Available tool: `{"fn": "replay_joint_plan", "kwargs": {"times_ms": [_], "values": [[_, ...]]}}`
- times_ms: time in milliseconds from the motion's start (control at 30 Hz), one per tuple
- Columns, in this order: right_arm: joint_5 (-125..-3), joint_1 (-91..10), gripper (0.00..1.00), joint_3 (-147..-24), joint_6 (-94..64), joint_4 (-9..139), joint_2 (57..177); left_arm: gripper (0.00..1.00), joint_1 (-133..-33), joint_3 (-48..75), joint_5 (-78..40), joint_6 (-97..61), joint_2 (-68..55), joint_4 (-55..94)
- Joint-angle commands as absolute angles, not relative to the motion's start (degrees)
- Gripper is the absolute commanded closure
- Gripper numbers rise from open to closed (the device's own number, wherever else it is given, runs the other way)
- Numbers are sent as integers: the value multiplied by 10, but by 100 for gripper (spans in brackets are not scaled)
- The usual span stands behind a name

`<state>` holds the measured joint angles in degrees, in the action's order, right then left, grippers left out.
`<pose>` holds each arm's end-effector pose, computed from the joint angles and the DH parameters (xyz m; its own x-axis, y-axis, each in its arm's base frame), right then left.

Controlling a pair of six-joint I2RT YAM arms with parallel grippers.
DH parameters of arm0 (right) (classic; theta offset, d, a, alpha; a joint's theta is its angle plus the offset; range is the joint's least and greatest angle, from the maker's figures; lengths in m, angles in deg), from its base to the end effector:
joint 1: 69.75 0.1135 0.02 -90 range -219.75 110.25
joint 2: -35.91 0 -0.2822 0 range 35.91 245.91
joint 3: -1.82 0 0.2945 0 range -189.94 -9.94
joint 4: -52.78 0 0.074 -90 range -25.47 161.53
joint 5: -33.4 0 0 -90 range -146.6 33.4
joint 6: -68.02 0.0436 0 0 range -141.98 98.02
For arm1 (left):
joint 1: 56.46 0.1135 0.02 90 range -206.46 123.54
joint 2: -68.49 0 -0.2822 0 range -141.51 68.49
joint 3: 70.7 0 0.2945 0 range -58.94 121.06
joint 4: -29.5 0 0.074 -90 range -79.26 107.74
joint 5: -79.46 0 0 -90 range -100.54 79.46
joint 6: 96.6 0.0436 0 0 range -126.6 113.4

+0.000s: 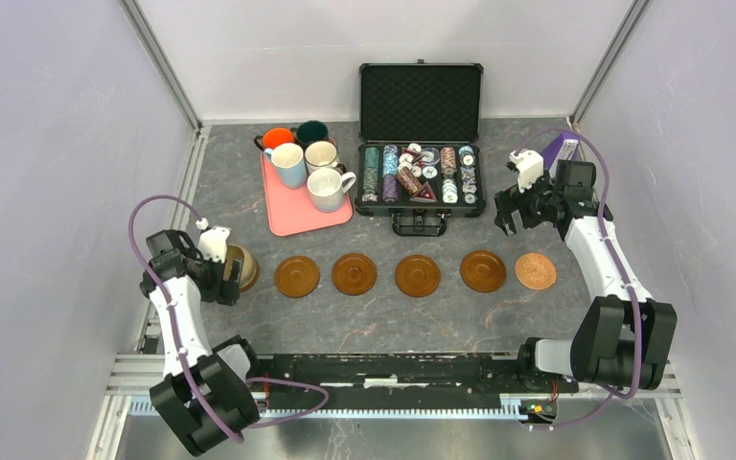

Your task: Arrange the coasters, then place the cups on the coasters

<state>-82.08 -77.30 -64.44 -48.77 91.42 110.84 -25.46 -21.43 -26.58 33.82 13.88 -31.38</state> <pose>0.3144 -0.0227 0.2583 -0.5736 -0.3344 -0.7478 -0.4807 0.8766 -0.0233 0.1747 0.0909 0.2101 -0.8562 0.2125 -0.4709 0.2045 0.9764 0.0689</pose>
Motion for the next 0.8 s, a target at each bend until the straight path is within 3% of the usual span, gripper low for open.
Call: {"fn": "replay_joint_plan", "kwargs": {"times_ms": [0,100,400,767], "values": [[-840,-772,2,-648,-495,901,1093,6,-253,-158,-264,369,150,-372],[-861,-766,2,-662,-514,911,1100,0,-252,-113,-266,362,129,-403],[-924,-668,2,-777,-597,893,1168,0,-262,64,-318,344,29,-504],[-1034,-498,2,-983,-667,779,1396,0,-325,156,-359,287,-46,-502]]}}
